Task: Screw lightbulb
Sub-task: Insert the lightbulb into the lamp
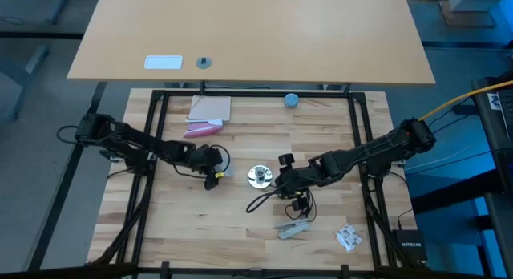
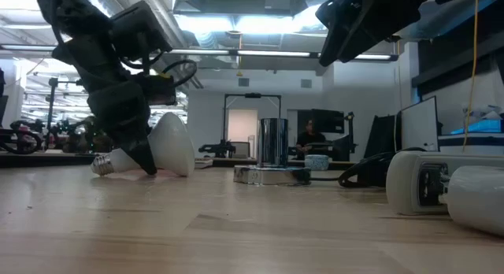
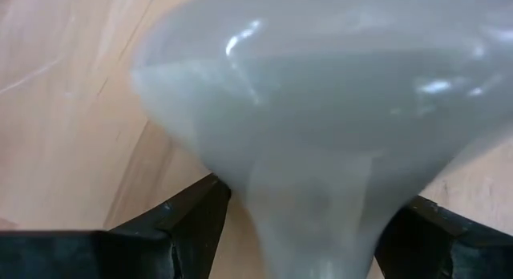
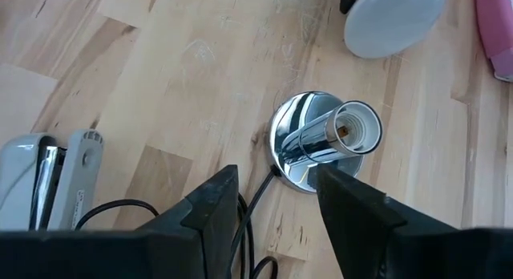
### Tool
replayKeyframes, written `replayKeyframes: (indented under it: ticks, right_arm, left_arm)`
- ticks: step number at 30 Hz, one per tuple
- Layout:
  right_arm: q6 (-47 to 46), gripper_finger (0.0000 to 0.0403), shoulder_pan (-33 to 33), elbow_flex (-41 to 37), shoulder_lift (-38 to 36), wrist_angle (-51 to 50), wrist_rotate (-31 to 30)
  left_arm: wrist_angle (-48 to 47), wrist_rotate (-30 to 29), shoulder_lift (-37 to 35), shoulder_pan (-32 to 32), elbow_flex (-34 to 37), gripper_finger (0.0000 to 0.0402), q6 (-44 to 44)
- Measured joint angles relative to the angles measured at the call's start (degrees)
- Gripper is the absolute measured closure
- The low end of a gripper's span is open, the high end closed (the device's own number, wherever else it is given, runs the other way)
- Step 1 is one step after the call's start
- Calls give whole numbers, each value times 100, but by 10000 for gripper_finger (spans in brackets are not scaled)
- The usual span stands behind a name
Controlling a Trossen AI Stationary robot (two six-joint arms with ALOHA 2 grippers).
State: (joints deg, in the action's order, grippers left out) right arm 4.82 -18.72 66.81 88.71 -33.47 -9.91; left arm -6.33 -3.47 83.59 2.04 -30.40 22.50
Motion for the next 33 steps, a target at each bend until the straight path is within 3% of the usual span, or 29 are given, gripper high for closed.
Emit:
replayKeyframes:
  ticks: [19,33]
  right_arm:
    - [2,228,0,0,0,-2,26]
    - [17,228,0,0,0,-4,43]
  left_arm:
    - [-872,1012,20,-594,-485,146,-131]
    - [-810,1097,20,-633,-485,243,19]
